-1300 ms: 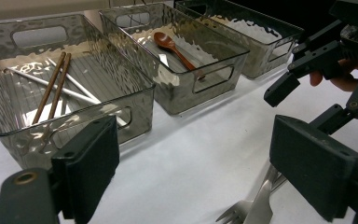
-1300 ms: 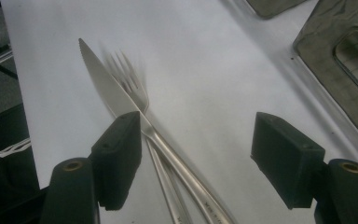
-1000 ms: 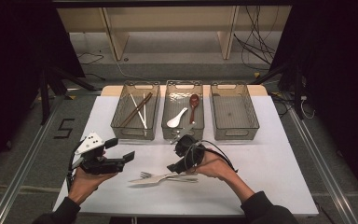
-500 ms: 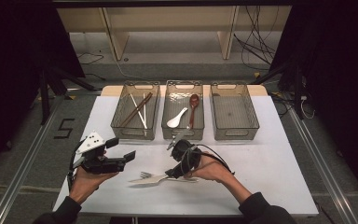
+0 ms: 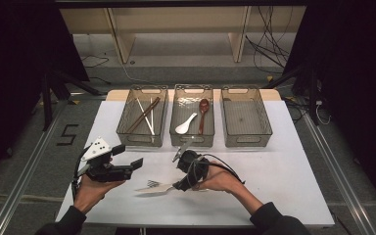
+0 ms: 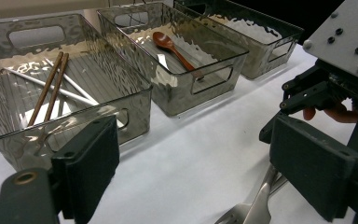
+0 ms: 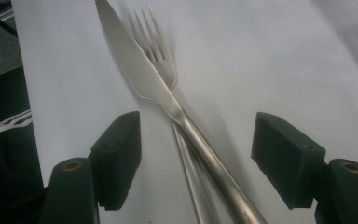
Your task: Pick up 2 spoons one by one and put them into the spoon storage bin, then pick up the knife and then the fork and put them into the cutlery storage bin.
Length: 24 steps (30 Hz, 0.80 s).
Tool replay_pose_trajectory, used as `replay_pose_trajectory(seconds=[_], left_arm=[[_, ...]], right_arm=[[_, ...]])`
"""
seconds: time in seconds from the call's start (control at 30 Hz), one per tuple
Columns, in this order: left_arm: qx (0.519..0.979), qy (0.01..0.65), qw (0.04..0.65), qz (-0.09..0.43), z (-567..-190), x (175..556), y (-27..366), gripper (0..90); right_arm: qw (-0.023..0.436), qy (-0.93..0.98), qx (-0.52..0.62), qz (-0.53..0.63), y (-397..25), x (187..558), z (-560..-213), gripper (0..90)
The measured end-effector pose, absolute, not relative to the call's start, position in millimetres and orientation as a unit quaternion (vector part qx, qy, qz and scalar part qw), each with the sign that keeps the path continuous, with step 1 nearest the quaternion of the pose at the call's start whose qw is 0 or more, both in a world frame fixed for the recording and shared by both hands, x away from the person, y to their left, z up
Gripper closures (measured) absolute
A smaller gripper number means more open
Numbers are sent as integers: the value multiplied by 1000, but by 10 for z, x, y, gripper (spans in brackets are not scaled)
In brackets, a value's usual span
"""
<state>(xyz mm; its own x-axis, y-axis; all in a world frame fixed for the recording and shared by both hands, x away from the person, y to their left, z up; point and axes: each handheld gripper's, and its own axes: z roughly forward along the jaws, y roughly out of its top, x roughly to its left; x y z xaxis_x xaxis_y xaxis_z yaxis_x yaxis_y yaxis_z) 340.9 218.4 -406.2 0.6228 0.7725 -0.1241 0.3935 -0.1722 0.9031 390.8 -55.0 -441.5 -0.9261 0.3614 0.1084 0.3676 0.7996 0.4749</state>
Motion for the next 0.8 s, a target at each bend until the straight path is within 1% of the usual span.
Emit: replay_pose_trajectory(seconds=[0.43, 0.8], left_arm=[[743, 391, 510, 185, -4063, 3409, 2189, 154], [744, 389, 510, 185, -4062, 3410, 2195, 154]], right_arm=[[13, -954, -184, -235, -490, 3881, -4452, 338], [8, -959, -182, -219, -456, 3898, -4513, 343]])
